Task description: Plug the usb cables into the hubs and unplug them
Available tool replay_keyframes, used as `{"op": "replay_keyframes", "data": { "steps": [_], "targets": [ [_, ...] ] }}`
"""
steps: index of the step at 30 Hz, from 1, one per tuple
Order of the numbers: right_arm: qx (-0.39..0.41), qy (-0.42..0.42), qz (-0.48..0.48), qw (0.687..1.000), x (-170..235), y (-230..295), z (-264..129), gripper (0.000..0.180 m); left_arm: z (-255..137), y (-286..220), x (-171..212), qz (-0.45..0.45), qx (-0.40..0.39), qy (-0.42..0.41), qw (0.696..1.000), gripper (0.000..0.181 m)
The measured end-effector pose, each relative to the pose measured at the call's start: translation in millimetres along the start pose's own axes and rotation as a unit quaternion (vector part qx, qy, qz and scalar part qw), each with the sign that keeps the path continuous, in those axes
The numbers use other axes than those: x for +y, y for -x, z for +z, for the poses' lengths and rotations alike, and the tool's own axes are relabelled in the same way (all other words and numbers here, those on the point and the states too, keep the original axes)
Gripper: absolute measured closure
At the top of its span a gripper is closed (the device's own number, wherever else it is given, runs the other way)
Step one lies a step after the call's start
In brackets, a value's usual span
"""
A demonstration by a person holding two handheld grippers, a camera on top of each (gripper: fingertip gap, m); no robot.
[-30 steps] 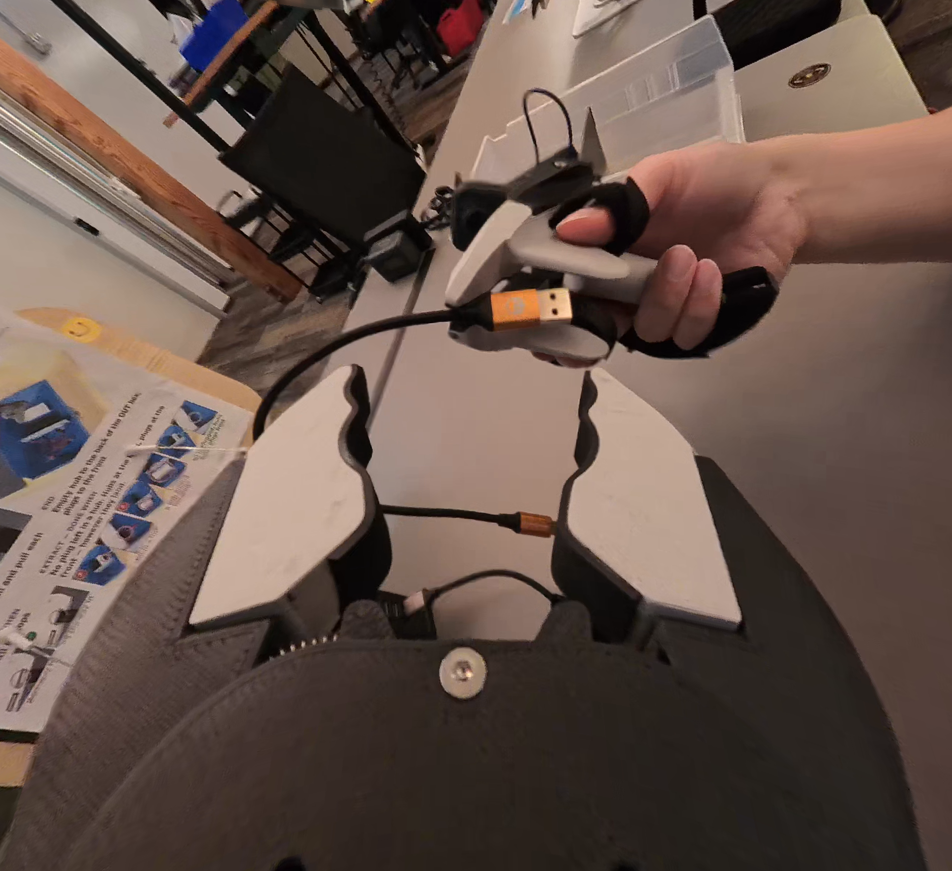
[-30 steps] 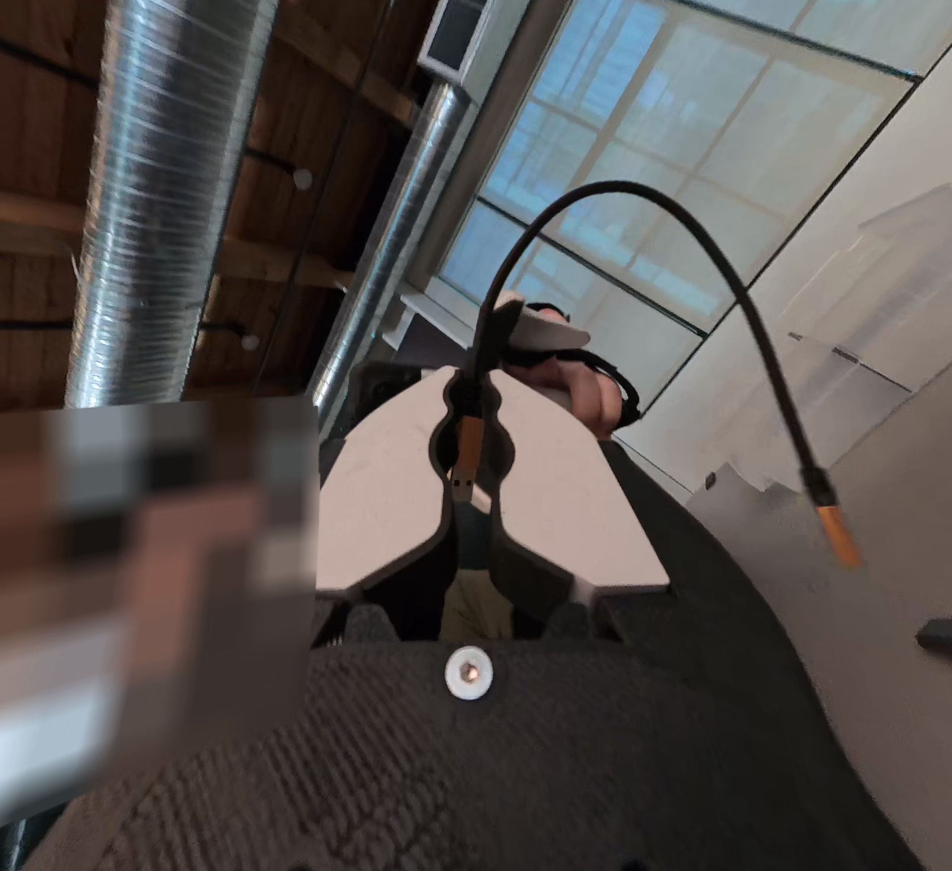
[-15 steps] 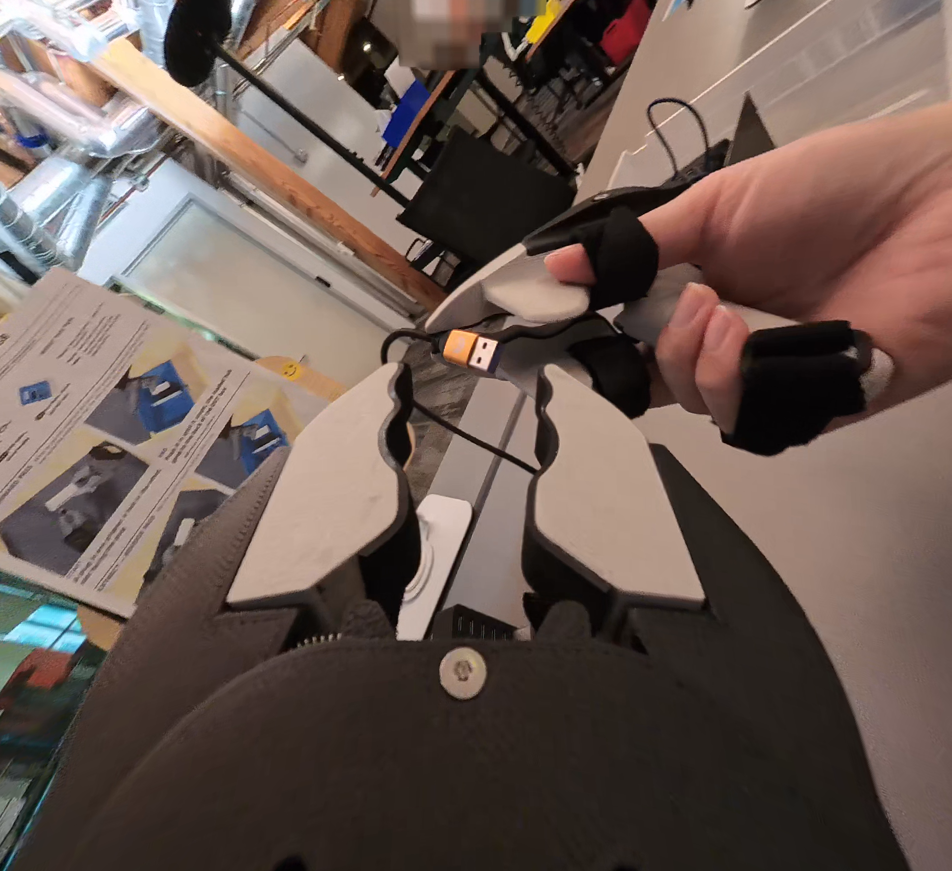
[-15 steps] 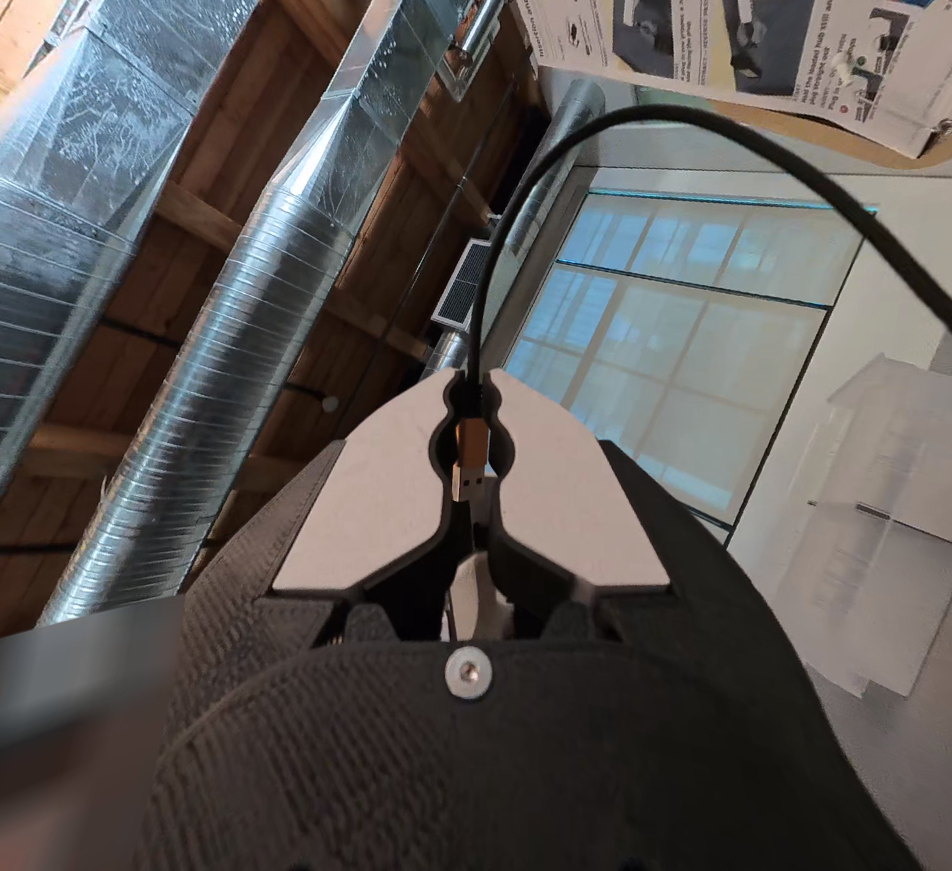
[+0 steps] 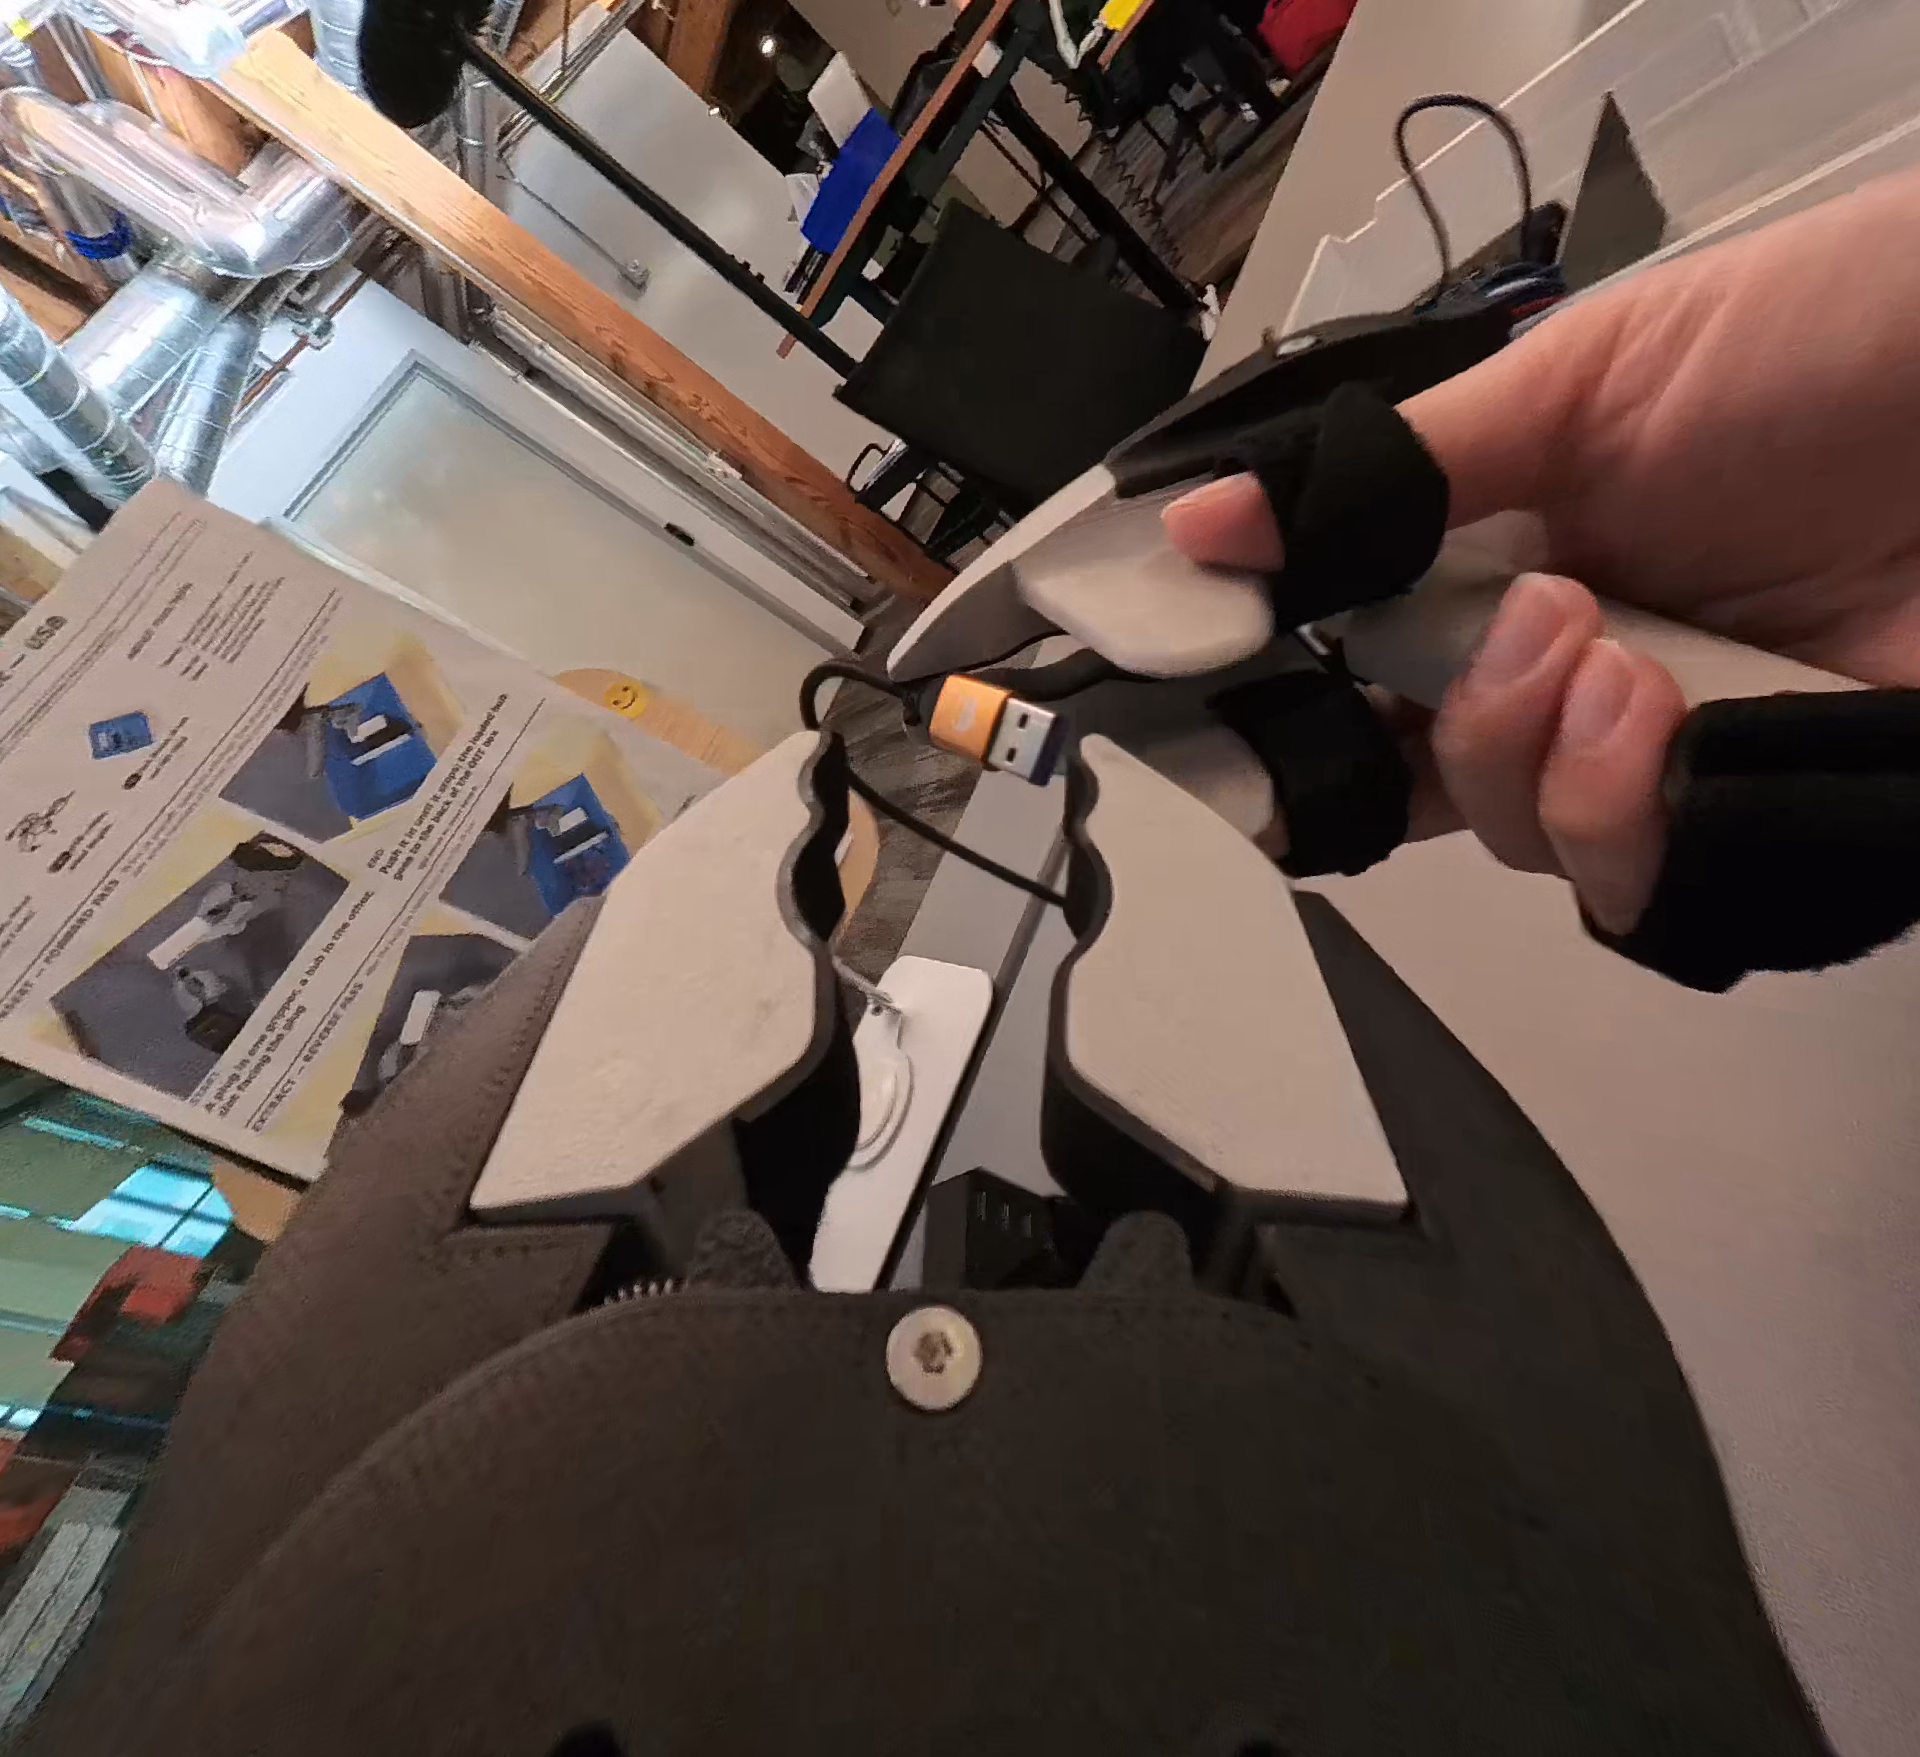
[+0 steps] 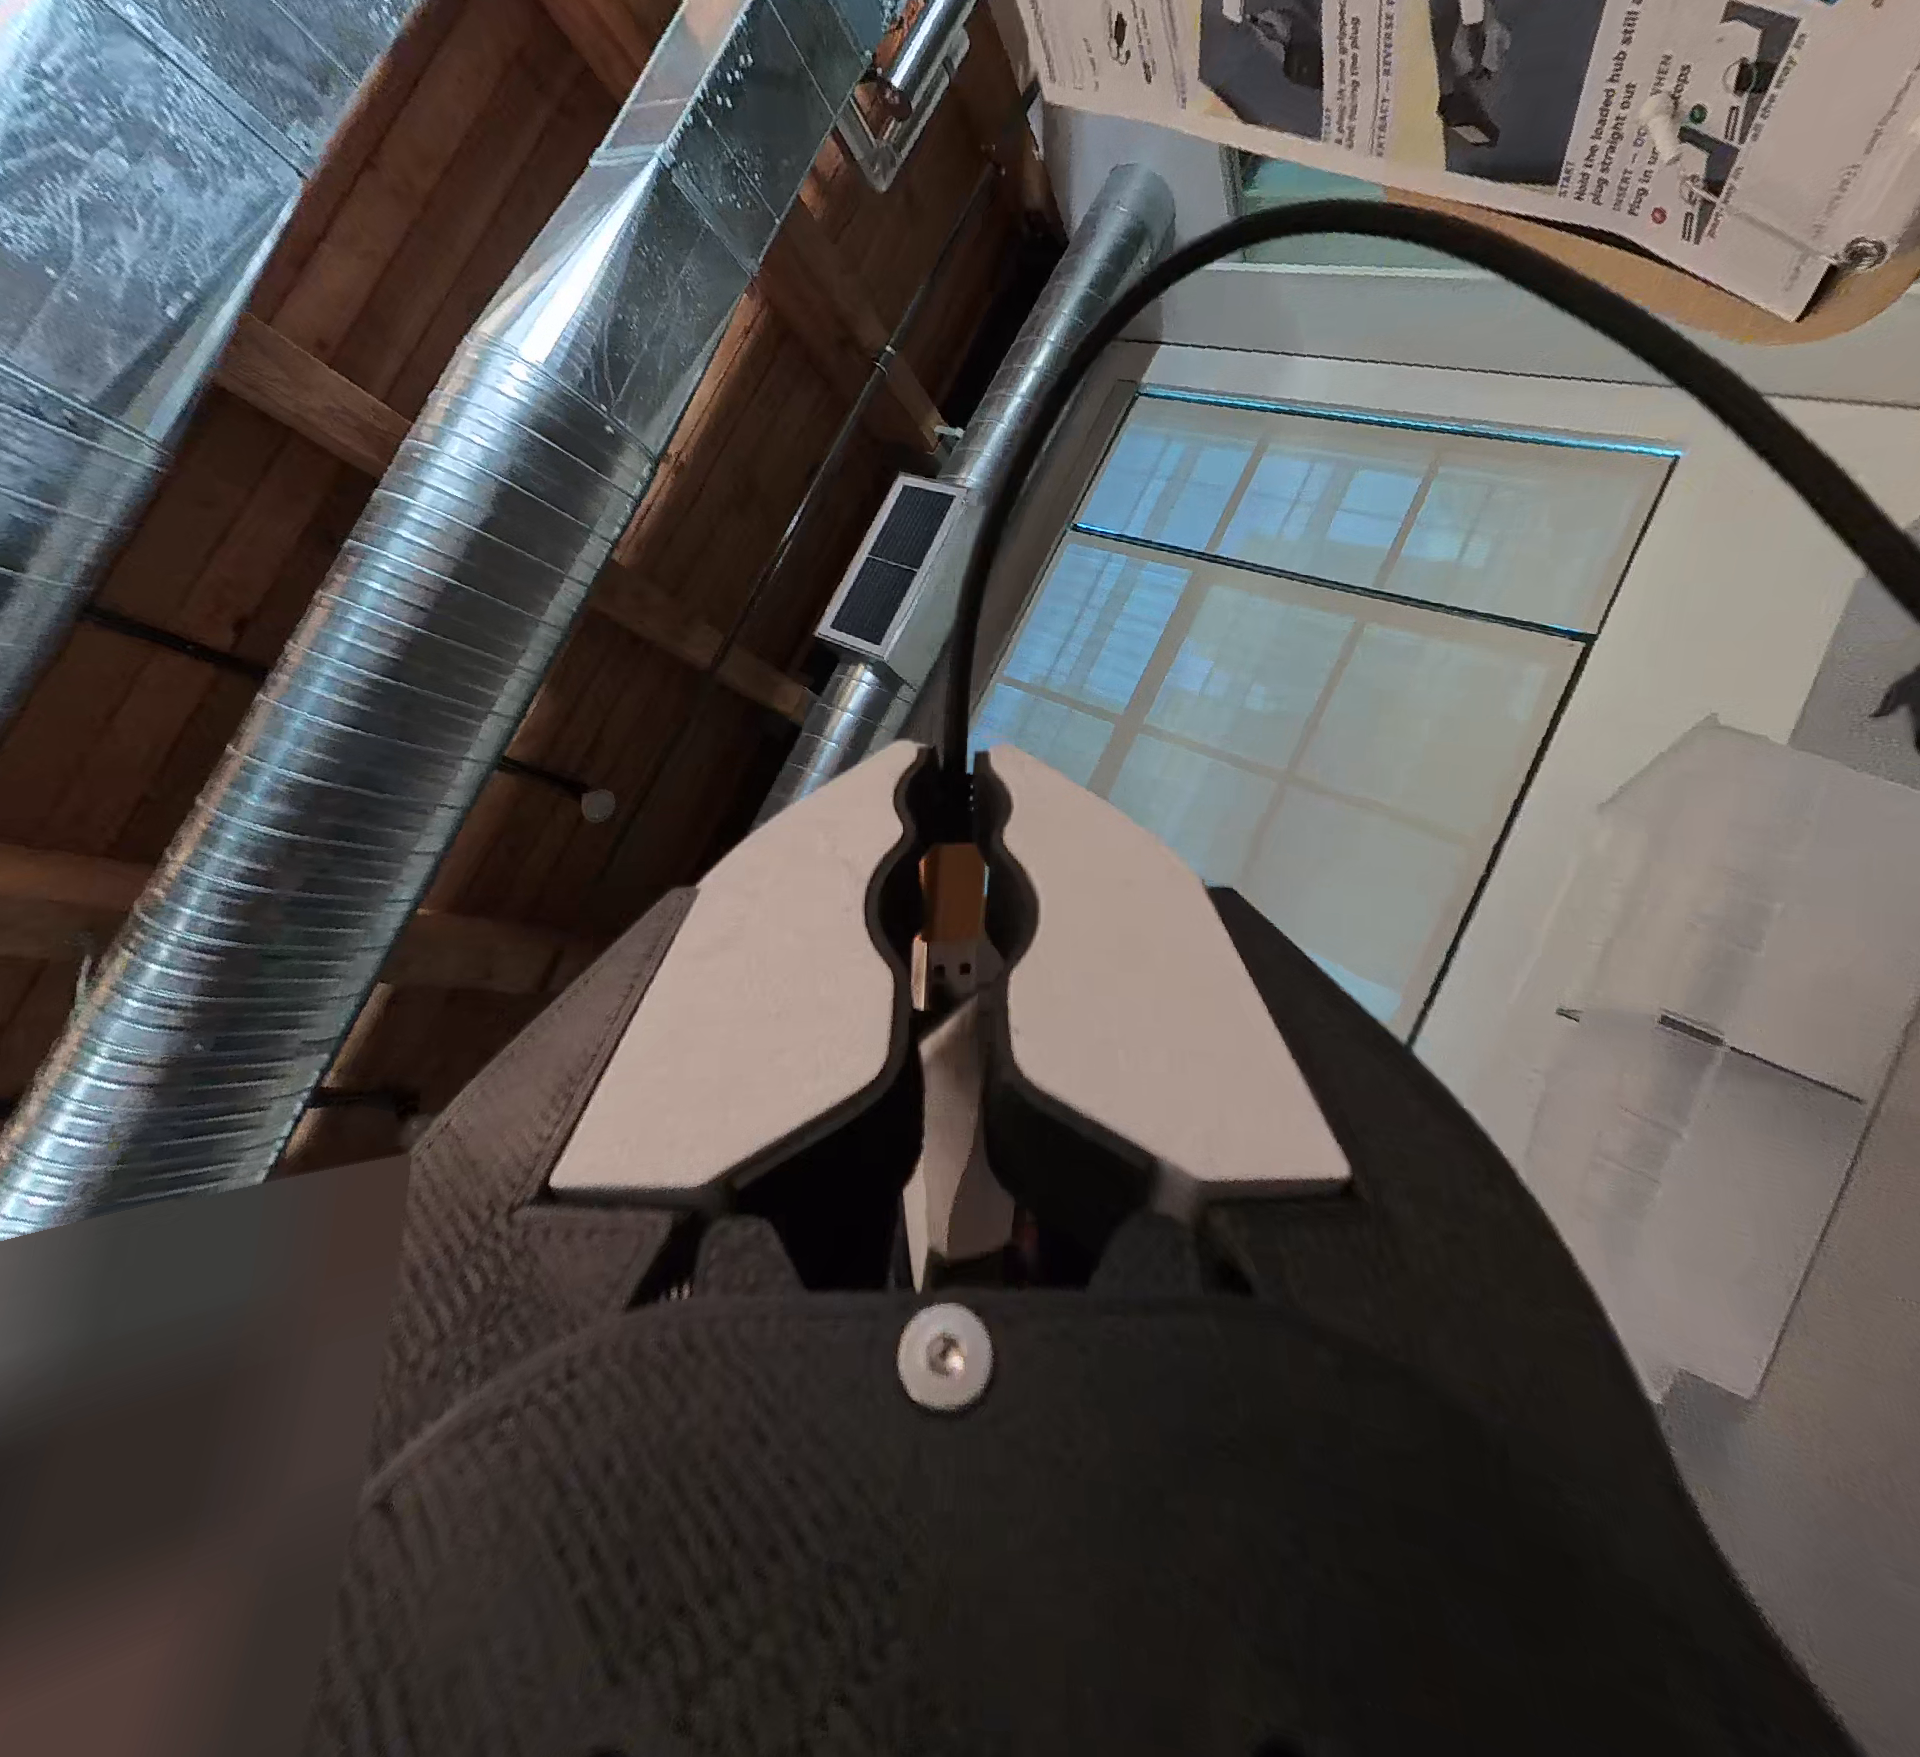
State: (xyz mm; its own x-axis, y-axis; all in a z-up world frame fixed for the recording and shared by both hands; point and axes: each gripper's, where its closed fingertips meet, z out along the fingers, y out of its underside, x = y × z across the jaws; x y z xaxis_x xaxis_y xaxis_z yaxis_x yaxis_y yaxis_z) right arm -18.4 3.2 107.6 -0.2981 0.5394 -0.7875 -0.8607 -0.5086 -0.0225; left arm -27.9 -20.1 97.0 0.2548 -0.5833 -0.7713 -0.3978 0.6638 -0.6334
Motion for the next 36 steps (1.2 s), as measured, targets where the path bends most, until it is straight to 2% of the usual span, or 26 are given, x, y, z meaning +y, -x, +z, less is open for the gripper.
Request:
{"op": "replay_keyframes", "data": {
  "steps": [3,6,8,13,26,31,36],
  "targets": [
    [0.007,0.010,-0.023,1.000,2.6,2.2,5.0,0.174,-1.8,2.9,0.8,0.016,-0.007,-0.003,1.000,0.148],
    [0.006,0.010,-0.034,0.999,-1.9,8.0,8.8,0.174,-3.6,3.7,-1.3,0.055,-0.025,-0.008,0.998,0.170],
    [0.003,0.010,-0.035,0.999,-4.6,11.3,11.7,0.174,-2.1,3.6,0.5,0.070,-0.035,0.000,0.997,0.170],
    [-0.003,0.018,-0.039,0.999,-5.9,12.1,16.1,0.174,1.6,4.3,1.9,0.036,-0.031,-0.002,0.999,0.162],
    [-0.008,0.032,-0.066,0.997,0.0,6.3,20.5,0.174,3.4,13.1,8.5,0.050,-0.064,0.005,0.997,0.173],
    [-0.005,0.033,-0.066,0.997,2.7,5.5,19.9,0.174,1.1,15.5,1.6,0.091,-0.100,0.000,0.991,0.162],
    [0.004,0.041,-0.066,0.997,10.6,0.2,20.1,0.174,2.0,16.8,6.1,0.119,-0.111,0.014,0.987,0.166]
  ]
}}
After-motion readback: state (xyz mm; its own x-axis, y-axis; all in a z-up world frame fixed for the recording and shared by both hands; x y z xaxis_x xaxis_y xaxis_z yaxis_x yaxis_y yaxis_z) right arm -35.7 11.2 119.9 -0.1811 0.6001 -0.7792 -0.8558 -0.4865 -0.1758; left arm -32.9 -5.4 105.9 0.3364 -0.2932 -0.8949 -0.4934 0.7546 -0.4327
